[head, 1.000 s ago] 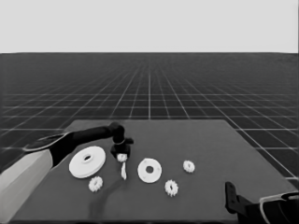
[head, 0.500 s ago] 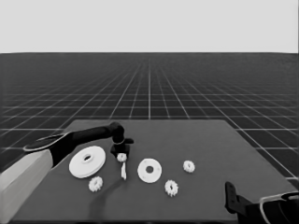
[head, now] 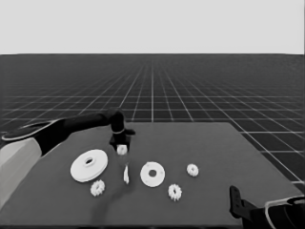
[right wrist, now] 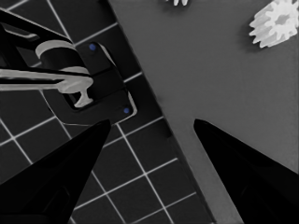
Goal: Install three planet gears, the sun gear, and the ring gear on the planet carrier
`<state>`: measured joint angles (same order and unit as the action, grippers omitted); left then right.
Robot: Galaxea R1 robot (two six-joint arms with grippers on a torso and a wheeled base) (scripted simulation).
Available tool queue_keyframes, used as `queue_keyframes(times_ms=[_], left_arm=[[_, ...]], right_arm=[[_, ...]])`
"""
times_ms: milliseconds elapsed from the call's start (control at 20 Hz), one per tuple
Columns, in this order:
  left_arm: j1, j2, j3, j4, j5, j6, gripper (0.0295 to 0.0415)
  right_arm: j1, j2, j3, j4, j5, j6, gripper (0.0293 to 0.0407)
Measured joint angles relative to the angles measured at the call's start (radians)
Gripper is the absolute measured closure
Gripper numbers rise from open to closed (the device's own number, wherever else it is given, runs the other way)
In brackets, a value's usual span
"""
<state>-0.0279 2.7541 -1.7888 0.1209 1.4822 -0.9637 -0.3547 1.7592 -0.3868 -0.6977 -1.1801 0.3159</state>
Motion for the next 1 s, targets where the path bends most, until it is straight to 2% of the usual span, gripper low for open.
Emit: queue_keyframes(times_ms=[100,200,300,600,650,750,1000], left_arm=[[-0.001,0.000,0.000,-0.002,0.001,0.000,0.0398],[0.004,0.169,0.011,0.019,0.023,-0.188,0.0398],[0.006,0.262,-0.035,0.022,0.028,-0.223,0.0398],[0.007,0.306,-0.073,0.023,0.030,-0.232,0.0398],[0.061,0.318,-0.108,0.077,0.005,-0.212,0.0398],[0.123,0.335,-0.160,0.125,-0.025,-0.184,0.0398],[0.148,0.346,-0.193,0.146,-0.042,-0.167,0.0398]], right_arm=[[0.000,0.000,0.000,0.000,0.000,0.000,0.0315],[0.000,0.000,0.000,0.000,0.000,0.000,0.0315],[0.000,0.000,0.000,0.000,0.000,0.000,0.0315],[0.000,0.000,0.000,0.000,0.000,0.000,0.0315],[0.000,0.000,0.000,0.000,0.000,0.000,0.0315],[0.000,0.000,0.000,0.000,0.000,0.000,0.0315],[0.000,0.000,0.000,0.000,0.000,0.000,0.0315]])
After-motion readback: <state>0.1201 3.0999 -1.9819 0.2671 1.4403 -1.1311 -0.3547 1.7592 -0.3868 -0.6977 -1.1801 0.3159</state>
